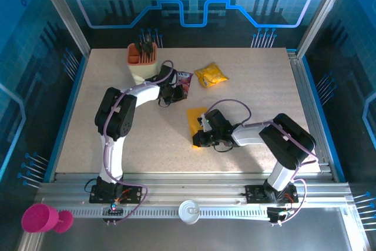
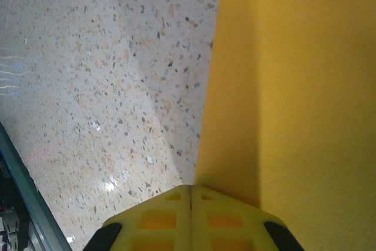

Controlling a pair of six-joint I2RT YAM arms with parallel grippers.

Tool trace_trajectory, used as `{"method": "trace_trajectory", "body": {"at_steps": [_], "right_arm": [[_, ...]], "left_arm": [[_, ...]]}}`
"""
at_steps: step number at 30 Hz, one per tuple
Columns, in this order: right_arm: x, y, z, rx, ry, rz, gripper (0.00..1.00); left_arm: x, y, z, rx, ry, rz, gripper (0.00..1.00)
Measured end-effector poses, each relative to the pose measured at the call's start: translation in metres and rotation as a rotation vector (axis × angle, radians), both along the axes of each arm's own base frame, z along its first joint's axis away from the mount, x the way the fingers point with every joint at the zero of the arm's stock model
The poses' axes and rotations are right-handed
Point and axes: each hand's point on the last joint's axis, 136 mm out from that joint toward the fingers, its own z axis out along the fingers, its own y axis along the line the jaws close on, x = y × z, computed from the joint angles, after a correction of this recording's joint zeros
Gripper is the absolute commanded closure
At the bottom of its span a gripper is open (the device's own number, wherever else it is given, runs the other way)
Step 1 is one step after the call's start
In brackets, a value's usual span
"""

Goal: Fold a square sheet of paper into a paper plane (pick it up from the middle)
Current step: First fold in half a square sheet of paper at the center of the table.

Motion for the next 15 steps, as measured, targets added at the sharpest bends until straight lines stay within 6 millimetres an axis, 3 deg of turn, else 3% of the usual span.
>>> {"method": "trace_trajectory", "body": {"at_steps": [4, 8, 11, 15], "right_arm": [[-0.002, -0.003, 0.003, -0.046, 0.032, -0.002, 0.99], [0.001, -0.006, 0.019, -0.089, 0.034, -0.004, 0.85], [0.012, -0.002, 0.054, -0.065, -0.028, -0.006, 0.68], [0.029, -0.014, 0.1, -0.034, -0.121, -0.048, 0.36]], "left_arm": [[0.007, -0.002, 0.018, 0.001, -0.045, -0.009, 1.0], [-0.011, -0.011, 0.042, -0.004, -0.081, -0.049, 1.0], [-0.041, -0.022, 0.061, -0.015, -0.11, -0.094, 1.0], [-0.085, -0.04, 0.069, -0.027, -0.128, -0.167, 0.98]]}}
